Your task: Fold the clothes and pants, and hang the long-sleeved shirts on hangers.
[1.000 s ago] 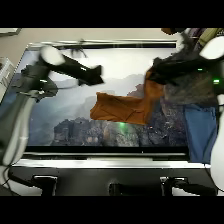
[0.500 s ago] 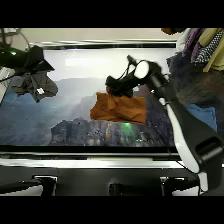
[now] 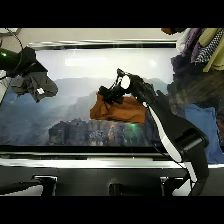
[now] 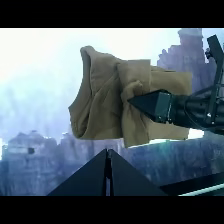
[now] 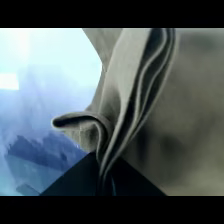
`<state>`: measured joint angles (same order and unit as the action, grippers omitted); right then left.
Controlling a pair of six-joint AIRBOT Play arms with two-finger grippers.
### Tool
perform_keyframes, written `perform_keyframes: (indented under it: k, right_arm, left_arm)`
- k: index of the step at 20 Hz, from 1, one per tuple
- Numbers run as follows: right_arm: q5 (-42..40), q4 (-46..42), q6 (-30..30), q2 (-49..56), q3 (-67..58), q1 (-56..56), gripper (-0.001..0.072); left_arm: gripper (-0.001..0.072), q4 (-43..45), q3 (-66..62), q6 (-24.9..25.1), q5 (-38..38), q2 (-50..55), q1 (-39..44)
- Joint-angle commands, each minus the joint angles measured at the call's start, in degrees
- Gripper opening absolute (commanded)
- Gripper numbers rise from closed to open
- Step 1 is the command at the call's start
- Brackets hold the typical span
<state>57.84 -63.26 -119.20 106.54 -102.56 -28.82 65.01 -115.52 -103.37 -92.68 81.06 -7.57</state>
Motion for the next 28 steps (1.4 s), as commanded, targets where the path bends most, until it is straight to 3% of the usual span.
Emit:
perform_keyframes:
  k: [1, 3, 7, 8, 10, 15, 17, 23, 28]
  right_arm:
    - [-4.4, 0.0, -0.3, 0.7, 0.0, -0.1, 0.003]
    - [-6.2, 0.0, -0.2, 0.9, 0.0, -0.1, 0.0052]
    - [-5.4, 4.6, 2.9, 0.3, 0.0, 0.2, 0.0431]
    - [-4.0, 6.2, 5.6, -0.8, 0.0, 1.0, 0.05]
    - [-0.3, 6.9, 9.1, -3.8, -0.1, 4.3, 0.0542]
    - [18.2, 6.3, 19.6, -9.3, 0.2, 22.2, 0.055]
    - [22.0, 6.5, 22.6, -9.2, 3.3, 28.7, 0.0549]
    - [15.9, 11.6, 32.9, -9.2, 23.6, 35.4, 0.0544]
    - [7.4, 17.0, 36.3, -7.2, 31.9, 35.4, 0.0467]
  left_arm:
    - [0.0021, 0.0, 0.0, 0.1, -0.6, 0.0, -0.1]
    - [0.0021, 0.0, 0.0, 0.1, -1.0, 0.0, 0.1]
    - [0.0021, 0.0, 0.0, 0.1, -1.0, 0.0, 0.6]
    - [0.0021, 0.0, 0.0, 0.0, -1.0, -0.1, 0.6]
    - [0.0021, 0.0, 0.0, -0.1, -1.0, -0.1, 0.6]
    - [0.0022, 0.0, 0.0, -0.1, -1.0, -0.1, 0.6]
    - [0.0022, 0.0, 0.0, -0.1, -1.0, -0.1, 0.6]
    - [0.0022, 0.0, 0.0, 0.1, -1.0, -0.1, 0.6]
    - [0.0023, 0.0, 0.0, 0.1, -0.9, -0.1, 0.6]
